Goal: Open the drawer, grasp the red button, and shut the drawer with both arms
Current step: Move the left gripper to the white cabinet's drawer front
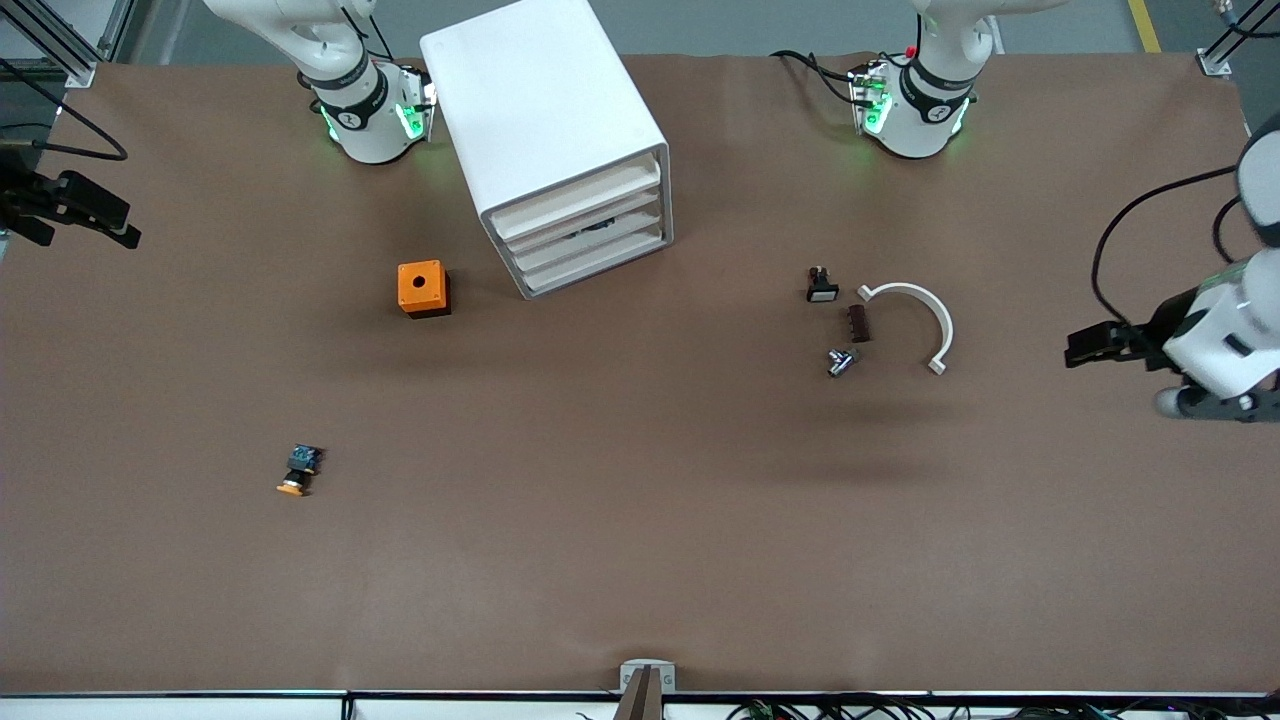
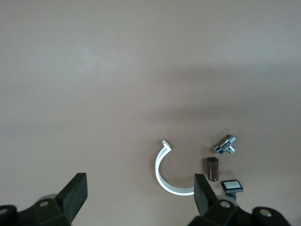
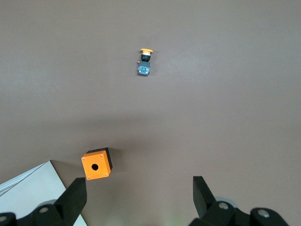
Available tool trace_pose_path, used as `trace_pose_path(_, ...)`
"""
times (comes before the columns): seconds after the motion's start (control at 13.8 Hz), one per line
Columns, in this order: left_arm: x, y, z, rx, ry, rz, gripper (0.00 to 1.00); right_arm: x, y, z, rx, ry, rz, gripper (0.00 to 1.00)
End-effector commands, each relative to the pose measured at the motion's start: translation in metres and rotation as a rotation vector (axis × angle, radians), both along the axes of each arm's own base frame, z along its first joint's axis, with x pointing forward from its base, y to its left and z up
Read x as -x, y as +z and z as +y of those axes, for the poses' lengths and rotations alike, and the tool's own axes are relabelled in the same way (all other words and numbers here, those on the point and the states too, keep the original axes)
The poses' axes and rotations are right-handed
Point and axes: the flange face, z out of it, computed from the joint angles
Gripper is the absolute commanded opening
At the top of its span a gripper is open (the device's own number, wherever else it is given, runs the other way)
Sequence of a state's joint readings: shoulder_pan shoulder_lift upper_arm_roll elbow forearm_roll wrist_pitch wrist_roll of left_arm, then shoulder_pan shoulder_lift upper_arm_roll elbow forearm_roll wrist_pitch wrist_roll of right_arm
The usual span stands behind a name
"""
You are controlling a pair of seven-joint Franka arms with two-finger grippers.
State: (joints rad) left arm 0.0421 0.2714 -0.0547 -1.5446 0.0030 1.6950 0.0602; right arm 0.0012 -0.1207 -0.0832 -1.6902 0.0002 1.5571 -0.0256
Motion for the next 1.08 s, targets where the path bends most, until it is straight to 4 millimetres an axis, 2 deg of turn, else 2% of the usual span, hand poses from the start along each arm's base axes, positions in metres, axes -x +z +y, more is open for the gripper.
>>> trace_pose_path(0.0,-0.008,-0.041,-0.035,0.007,-0.026,0.077,1.00,0.006,0.005,0.002,-0.015,0.009,-0.011,1.00)
trace_pose_path(0.07,-0.009,-0.054,-0.045,0.001,-0.014,0.099,1.00,0.006,0.005,0.002,-0.015,0.009,-0.011,1.00)
trace_pose_path(0.29,-0.006,-0.087,-0.098,-0.038,0.055,0.169,1.00,0.007,0.005,0.001,-0.015,0.008,-0.006,1.00)
trace_pose_path(0.43,-0.001,-0.100,-0.131,-0.071,0.140,0.194,1.00,0.008,0.005,0.002,-0.015,0.009,-0.004,1.00)
trace_pose_path(0.65,0.012,-0.115,-0.196,-0.035,0.387,0.268,1.00,0.008,0.005,0.002,-0.016,0.009,0.002,1.00)
trace_pose_path(1.01,0.034,-0.152,-0.280,-0.069,0.897,0.477,1.00,0.009,0.003,0.003,-0.029,0.010,0.010,1.00)
